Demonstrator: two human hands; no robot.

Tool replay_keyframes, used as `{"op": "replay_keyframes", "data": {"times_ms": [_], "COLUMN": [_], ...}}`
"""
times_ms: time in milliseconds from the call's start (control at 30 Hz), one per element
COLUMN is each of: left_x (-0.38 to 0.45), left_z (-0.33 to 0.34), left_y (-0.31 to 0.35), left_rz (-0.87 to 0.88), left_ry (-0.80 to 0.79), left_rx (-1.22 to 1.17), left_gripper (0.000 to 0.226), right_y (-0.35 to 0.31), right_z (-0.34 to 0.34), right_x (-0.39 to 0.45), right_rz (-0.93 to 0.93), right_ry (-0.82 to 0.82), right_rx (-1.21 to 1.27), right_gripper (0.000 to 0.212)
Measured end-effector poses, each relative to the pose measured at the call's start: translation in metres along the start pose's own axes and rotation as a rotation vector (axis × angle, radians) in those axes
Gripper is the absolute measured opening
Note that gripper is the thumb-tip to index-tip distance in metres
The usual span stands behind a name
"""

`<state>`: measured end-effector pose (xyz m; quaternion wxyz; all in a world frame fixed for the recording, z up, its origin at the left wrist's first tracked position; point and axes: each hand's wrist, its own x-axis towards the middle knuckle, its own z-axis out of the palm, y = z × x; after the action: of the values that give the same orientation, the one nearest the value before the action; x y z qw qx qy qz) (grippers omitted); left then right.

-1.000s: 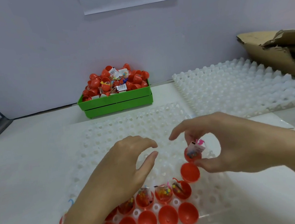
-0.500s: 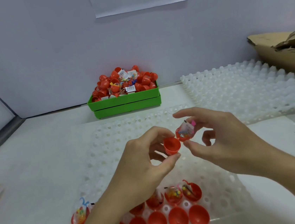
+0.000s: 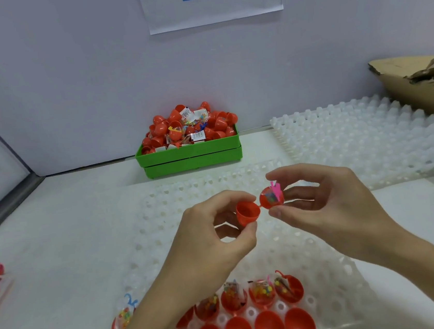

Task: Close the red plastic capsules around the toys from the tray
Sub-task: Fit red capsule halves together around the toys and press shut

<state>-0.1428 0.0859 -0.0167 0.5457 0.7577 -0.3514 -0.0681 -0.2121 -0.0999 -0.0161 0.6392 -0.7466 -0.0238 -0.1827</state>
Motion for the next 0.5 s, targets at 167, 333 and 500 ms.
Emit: {"op": "replay_keyframes", "data": {"times_ms": [167,333,500], "left_x": [0.0000,0.0002,0.0006], "left_z": [-0.0004,0.0014,-0.0006], "left_y": [0.0001,0.0005,0.0021], "left_rz": [0.016,0.009,0.048], "left_ry": [0.017,0.030,0.032], "left_rx": [-0.001,-0.061,-0.059], "left_gripper": [0.031,0.029,0.025], "right_y": [0.0022,0.0035,0.0046], "right_z": [0.0019,0.0005,0.0004], "right_x": [0.0004,0.0013,0.0004], "right_rz": [-0.041,-0.118,-0.157], "right_ry": [0.003,0.025,-0.004], "right_rx": [0.009,0.021,0.002], "right_gripper": [0.037,0.036,0.031]}}
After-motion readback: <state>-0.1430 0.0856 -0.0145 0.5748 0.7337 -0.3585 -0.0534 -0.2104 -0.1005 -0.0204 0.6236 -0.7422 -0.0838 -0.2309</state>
